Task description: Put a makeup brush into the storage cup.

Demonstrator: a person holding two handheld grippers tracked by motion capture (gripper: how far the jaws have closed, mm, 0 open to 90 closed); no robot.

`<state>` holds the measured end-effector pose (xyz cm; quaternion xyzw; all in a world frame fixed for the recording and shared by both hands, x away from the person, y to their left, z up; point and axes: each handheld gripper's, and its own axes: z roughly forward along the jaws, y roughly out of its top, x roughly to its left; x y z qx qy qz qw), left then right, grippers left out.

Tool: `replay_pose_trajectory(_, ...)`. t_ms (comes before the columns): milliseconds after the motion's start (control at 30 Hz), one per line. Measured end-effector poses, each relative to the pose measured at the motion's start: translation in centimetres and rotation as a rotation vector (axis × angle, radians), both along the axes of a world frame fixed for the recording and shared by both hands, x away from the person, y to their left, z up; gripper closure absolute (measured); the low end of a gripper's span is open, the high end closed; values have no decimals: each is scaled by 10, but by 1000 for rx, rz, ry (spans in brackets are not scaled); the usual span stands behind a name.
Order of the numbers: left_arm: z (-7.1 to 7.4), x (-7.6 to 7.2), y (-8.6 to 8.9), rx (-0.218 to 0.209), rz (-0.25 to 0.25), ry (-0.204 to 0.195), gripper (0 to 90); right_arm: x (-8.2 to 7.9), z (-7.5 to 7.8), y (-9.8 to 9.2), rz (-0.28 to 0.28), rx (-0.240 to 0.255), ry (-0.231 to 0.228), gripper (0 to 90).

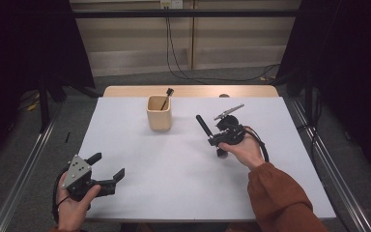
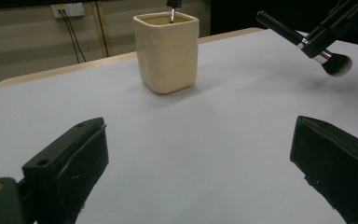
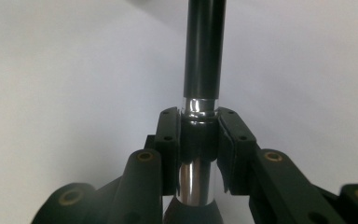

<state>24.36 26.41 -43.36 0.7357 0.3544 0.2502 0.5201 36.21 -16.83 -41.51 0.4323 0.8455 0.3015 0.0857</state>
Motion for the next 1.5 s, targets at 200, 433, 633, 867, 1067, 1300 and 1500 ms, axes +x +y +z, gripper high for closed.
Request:
replay_pose_trajectory(200,1,-1,0,-4,-12,-4,32,-6,0,-5,21,95,-73,722)
replay_pose_trajectory(433,1,-1,0,-3,-32,-4,32,-13,1,-12,30,184,-141,722)
replay_pose_trajectory(633,1,-2,-4,6,-75,-15,32,-17,0,-17,52,230,-162,721)
replay_pose_trajectory(867,2,-4,-8,-1,-97,-22,32,-23,-1,-21,93,279,-172,721)
replay_pose_trajectory(1067,2,-5,-11,-12,-109,-19,32,-30,-2,-21,130,288,-163,721)
replay_pose_trajectory(1300,3,-4,-22,-24,-140,-9,32,-38,0,-17,186,298,-153,721)
replay_pose_trajectory(1500,2,-2,-34,-9,-189,8,32,-43,3,-8,240,311,-141,721)
